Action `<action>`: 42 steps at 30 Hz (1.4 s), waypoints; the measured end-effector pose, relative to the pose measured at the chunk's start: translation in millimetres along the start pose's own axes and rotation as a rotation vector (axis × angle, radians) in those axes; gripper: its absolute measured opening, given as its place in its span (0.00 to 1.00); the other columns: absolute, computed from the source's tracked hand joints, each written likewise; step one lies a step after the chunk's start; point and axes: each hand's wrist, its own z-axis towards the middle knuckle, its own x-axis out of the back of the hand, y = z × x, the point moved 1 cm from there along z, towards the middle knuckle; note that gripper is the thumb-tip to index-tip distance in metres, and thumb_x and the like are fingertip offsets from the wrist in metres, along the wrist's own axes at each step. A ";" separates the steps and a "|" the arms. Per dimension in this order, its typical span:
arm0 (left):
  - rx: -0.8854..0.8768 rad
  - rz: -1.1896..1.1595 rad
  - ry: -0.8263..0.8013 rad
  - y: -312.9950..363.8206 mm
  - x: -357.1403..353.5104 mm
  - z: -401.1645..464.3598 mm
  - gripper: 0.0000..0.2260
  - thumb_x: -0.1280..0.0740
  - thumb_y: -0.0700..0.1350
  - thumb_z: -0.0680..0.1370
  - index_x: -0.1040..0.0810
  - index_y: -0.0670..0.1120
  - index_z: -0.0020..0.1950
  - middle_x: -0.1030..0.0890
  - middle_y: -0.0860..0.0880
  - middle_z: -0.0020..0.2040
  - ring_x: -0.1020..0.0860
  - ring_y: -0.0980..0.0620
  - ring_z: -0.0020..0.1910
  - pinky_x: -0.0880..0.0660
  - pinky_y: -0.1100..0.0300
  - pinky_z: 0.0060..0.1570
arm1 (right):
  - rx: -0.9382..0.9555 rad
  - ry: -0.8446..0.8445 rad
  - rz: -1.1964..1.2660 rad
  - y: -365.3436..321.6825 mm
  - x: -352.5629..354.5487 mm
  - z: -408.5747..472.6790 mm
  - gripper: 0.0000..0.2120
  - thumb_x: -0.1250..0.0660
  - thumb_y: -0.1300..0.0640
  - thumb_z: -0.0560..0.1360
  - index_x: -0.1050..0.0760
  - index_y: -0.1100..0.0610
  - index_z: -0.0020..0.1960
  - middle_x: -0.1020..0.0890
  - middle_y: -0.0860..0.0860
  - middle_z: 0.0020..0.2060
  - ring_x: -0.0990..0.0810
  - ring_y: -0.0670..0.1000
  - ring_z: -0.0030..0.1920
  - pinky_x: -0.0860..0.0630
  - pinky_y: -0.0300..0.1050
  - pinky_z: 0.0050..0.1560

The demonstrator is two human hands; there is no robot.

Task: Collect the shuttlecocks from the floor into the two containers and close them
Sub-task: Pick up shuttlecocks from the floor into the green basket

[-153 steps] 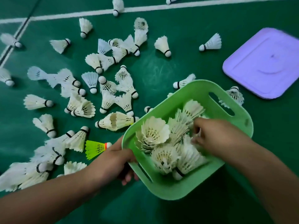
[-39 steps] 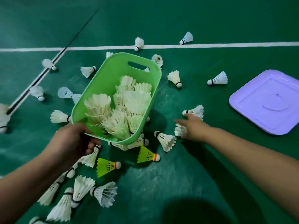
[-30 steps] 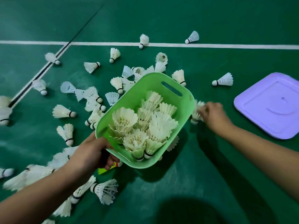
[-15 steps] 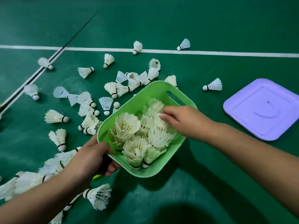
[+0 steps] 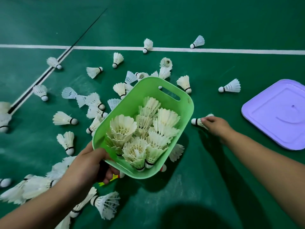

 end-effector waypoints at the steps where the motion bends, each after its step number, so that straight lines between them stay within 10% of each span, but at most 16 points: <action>1: -0.004 0.002 -0.001 -0.2 0.3 -0.7 0.05 0.44 0.31 0.74 0.32 0.38 0.42 0.24 0.36 0.23 0.32 0.49 0.16 0.35 0.64 0.18 | 0.018 0.014 -0.027 3.0 -2.7 0.9 0.13 0.38 0.53 0.78 0.22 0.57 0.59 0.20 0.58 0.57 0.24 0.57 0.57 0.32 0.42 0.49; 6: -0.012 0.014 -0.005 -2.4 0.5 -7.4 0.06 0.44 0.31 0.74 0.30 0.38 0.42 0.24 0.36 0.24 0.32 0.49 0.17 0.36 0.64 0.18 | 0.110 0.413 0.183 -18.0 19.7 -7.1 0.11 0.35 0.59 0.75 0.20 0.59 0.56 0.18 0.58 0.54 0.21 0.55 0.54 0.31 0.39 0.50; 9: 0.003 0.018 -0.005 -4.7 0.5 -9.2 0.06 0.44 0.31 0.75 0.30 0.38 0.43 0.24 0.36 0.25 0.32 0.48 0.18 0.35 0.64 0.18 | 0.580 0.654 0.213 -64.4 64.1 -44.4 0.09 0.35 0.62 0.74 0.21 0.61 0.53 0.18 0.52 0.45 0.23 0.42 0.46 0.33 0.31 0.47; 11: 0.004 0.025 -0.008 -5.6 0.2 -9.3 0.05 0.44 0.31 0.75 0.30 0.38 0.43 0.24 0.36 0.25 0.32 0.48 0.18 0.35 0.64 0.18 | 0.972 0.632 0.081 -92.9 83.3 -78.5 0.06 0.35 0.65 0.73 0.21 0.63 0.48 0.23 0.45 0.40 0.27 0.33 0.43 0.34 0.26 0.47; 15: -0.012 0.039 -0.028 -3.6 -5.4 -11.5 0.04 0.44 0.31 0.74 0.30 0.37 0.44 0.23 0.36 0.25 0.32 0.48 0.17 0.36 0.64 0.19 | 1.290 0.435 -0.353 -104.0 63.4 -108.4 0.07 0.34 0.69 0.70 0.20 0.60 0.43 0.18 0.52 0.39 0.23 0.50 0.41 0.34 0.43 0.44; 25: -0.048 0.003 -0.028 0.9 4.2 -23.3 0.05 0.44 0.31 0.74 0.29 0.38 0.44 0.25 0.36 0.24 0.32 0.48 0.17 0.35 0.64 0.17 | 0.661 -0.337 -0.154 -116.9 24.7 -111.1 0.05 0.40 0.57 0.79 0.31 0.49 0.52 0.23 0.48 0.46 0.23 0.45 0.43 0.26 0.42 0.44; 28: -0.032 0.008 -0.005 -2.9 14.5 -22.3 0.05 0.44 0.31 0.74 0.30 0.37 0.44 0.25 0.36 0.23 0.33 0.48 0.16 0.36 0.65 0.17 | 0.790 -0.173 -0.496 -116.7 0.4 -112.5 0.13 0.44 0.54 0.80 0.32 0.53 0.64 0.23 0.53 0.56 0.23 0.51 0.52 0.25 0.48 0.52; 34: 0.012 -0.051 0.123 -8.5 57.2 -19.2 0.05 0.44 0.32 0.75 0.31 0.35 0.47 0.25 0.35 0.22 0.33 0.48 0.15 0.35 0.65 0.16 | 0.900 0.492 0.091 -106.4 4.0 -94.2 0.10 0.42 0.62 0.78 0.29 0.64 0.56 0.26 0.55 0.48 0.29 0.50 0.47 0.35 0.38 0.49; 39: -0.014 -0.071 0.196 -5.4 77.3 -13.8 0.04 0.45 0.33 0.75 0.31 0.36 0.46 0.24 0.39 0.21 0.33 0.50 0.15 0.36 0.63 0.18 | 0.429 -0.263 -0.762 -38.0 -52.1 -64.1 0.28 0.36 0.63 0.73 0.36 0.48 0.71 0.38 0.53 0.72 0.35 0.59 0.68 0.33 0.53 0.66; 42: -0.008 -0.071 0.185 -5.4 76.4 -14.2 0.04 0.45 0.33 0.75 0.32 0.37 0.42 0.25 0.39 0.20 0.34 0.50 0.15 0.37 0.65 0.18 | 0.494 -0.231 -0.697 -9.7 -75.3 -65.6 0.19 0.37 0.57 0.75 0.29 0.48 0.65 0.29 0.52 0.67 0.28 0.56 0.63 0.28 0.48 0.58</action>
